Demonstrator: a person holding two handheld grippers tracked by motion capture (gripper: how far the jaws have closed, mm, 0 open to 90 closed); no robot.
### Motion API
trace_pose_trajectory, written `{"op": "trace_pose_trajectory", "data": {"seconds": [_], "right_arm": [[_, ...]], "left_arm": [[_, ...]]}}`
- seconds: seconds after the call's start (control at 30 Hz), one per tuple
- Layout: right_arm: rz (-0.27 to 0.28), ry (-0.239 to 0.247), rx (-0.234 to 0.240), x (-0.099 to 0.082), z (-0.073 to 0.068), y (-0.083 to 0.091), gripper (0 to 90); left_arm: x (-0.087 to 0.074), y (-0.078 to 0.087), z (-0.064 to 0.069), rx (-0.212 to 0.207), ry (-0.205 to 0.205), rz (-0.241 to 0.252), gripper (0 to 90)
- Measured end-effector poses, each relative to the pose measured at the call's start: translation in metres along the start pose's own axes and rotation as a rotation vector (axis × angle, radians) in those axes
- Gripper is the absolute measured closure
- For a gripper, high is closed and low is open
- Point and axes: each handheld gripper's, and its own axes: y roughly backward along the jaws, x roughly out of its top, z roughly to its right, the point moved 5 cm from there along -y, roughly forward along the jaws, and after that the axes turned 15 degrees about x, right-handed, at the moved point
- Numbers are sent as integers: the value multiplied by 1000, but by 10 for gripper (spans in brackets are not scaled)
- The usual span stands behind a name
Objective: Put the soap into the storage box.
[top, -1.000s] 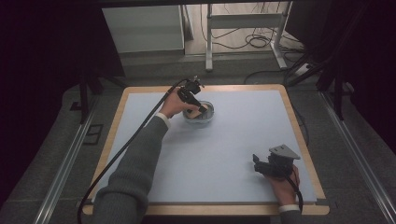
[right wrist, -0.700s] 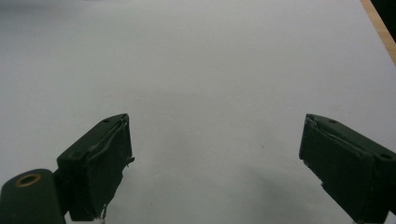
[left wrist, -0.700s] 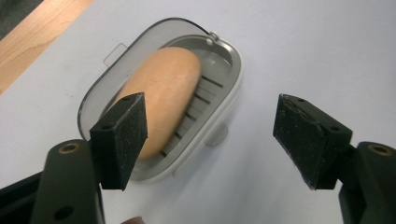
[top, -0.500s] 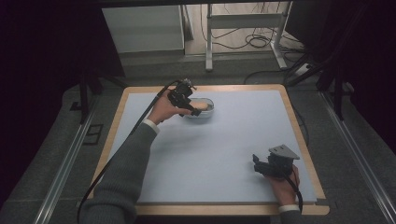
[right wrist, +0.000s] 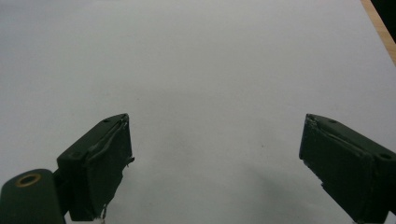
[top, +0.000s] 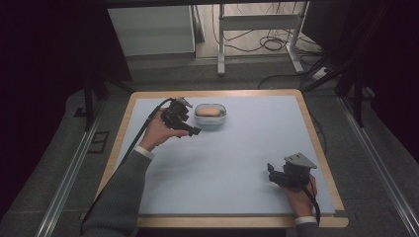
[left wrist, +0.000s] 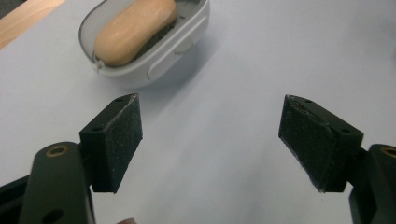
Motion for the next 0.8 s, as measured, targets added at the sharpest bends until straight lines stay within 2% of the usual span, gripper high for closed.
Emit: {"op": "trace_pose_trajectory", "data": {"seconds": [0.23,0.4,0.57,0.63,0.8], "right_arm": [[0,2,0,0,0,0,96],[-2,2,-2,0,0,0,96],[-4,4,-5,0,-1,-1,96],[-2,4,-4,0,-1,-1,96],[-5,5,-7,0,-1,-1,96]], "left_arm": [[-37,19,3,34,44,40,211],[-64,24,9,50,79,61,217],[-94,24,19,55,93,44,216],[-107,23,23,49,110,40,217],[-130,21,25,52,143,30,216]]}}
